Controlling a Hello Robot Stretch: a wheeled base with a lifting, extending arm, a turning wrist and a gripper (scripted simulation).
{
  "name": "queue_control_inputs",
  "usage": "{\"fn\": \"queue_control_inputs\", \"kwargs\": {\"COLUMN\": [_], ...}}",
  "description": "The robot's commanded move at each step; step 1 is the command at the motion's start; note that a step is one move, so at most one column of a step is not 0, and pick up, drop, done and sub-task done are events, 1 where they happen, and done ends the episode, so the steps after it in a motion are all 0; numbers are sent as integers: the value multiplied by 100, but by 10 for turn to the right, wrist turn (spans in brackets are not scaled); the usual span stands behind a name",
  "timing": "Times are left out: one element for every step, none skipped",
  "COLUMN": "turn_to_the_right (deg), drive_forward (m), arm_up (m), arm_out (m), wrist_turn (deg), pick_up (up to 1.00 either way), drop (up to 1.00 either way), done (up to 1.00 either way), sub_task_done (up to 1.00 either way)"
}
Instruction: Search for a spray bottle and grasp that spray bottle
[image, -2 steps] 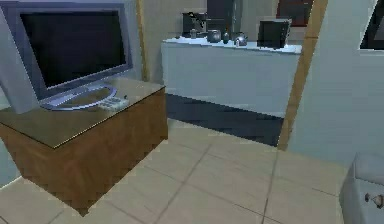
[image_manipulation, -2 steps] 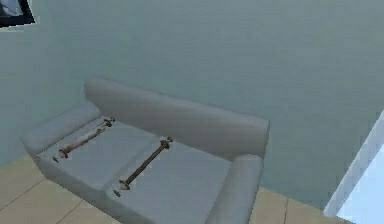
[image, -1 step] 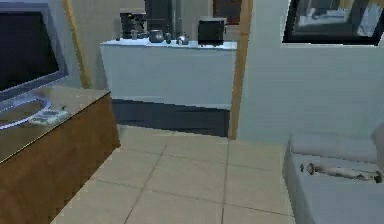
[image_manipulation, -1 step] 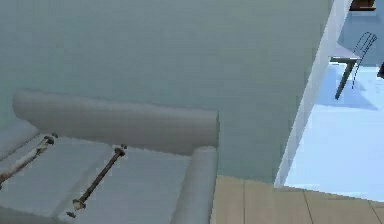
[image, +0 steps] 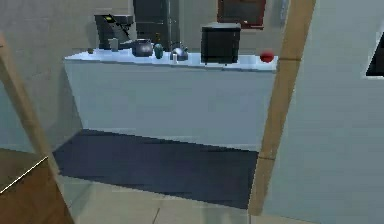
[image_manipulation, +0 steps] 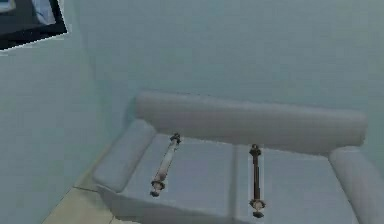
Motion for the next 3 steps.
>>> {"fn": "queue_control_inputs", "kwargs": {"turn_to_the_right": [0, 90, 0], "drive_forward": [90, 0, 40], "arm_up": [0, 0, 0], "arm_out": [0, 0, 0], "wrist_turn": [0, 0, 0], "pick_up": [0, 0, 0], "drop": [0, 0, 0], "done": [0, 0, 0], "sub_task_done": [0, 0, 0]}}
